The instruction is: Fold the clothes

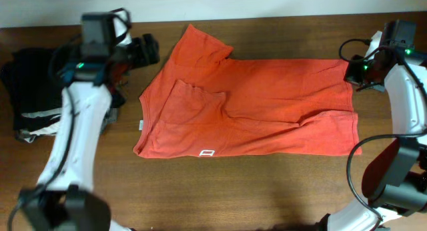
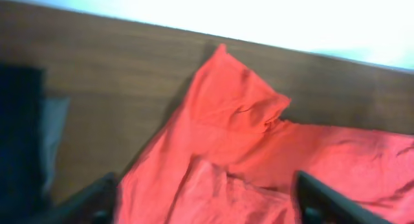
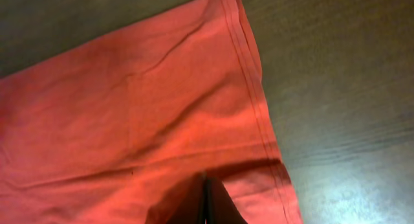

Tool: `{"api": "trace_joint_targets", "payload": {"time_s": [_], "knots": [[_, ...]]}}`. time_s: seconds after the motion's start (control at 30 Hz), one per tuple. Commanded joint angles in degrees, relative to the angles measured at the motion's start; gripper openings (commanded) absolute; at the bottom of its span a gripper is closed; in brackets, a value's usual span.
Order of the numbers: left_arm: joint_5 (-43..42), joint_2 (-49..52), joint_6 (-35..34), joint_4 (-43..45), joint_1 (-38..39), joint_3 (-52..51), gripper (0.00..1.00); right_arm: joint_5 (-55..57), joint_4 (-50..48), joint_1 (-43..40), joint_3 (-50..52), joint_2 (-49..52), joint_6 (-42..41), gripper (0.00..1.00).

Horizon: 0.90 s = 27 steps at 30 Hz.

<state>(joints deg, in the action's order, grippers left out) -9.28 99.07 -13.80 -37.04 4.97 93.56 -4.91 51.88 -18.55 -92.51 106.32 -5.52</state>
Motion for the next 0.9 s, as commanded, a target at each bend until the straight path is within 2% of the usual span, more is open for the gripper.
{"api": "trace_joint_targets", "payload": {"time_s": [0.0, 0.03, 0.07, 0.1, 0.2, 0.3, 0.53, 0.87], "knots": [[-1.40, 6.80, 3.54, 1.81, 3.54, 4.68, 0.66, -0.87, -1.09, 0.42, -1.40, 2.58, 0.83, 0.04], [-1.22, 9.29, 3.82, 2.73, 4.50, 6.29, 0.57, -0.92, -1.64, 0.55, -1.40, 3.06, 0.83, 0.04], [-1.20, 11.65, 4.17, 3.50, 5.33, 8.07, 0.41, -0.85, -2.25, 0.70, -1.38, 3.63, 0.83, 0.04], [-0.90, 13.92, 4.28, 4.15, 5.95, 9.66, 0.30, -0.85, -2.82, 0.92, -1.36, 4.09, 0.85, 0.04], [0.50, 21.05, 4.55, 6.58, 7.54, 15.10, 0.09, -0.48, -3.89, 1.33, -1.36, 5.09, 0.83, 0.04], [0.72, 27.47, 5.16, 10.58, 8.31, 18.91, 0.05, -0.42, -4.79, 1.90, -1.36, 5.53, 0.85, 0.04], [1.88, 37.73, 5.20, 19.21, 8.20, 20.13, 0.05, 1.70, -5.42, 2.47, -1.29, 5.60, 0.87, 0.04], [2.95, 44.48, 5.16, 24.87, 7.96, 20.13, 0.08, 3.19, -6.78, 2.47, -1.20, 5.70, 2.32, 0.04]]}}
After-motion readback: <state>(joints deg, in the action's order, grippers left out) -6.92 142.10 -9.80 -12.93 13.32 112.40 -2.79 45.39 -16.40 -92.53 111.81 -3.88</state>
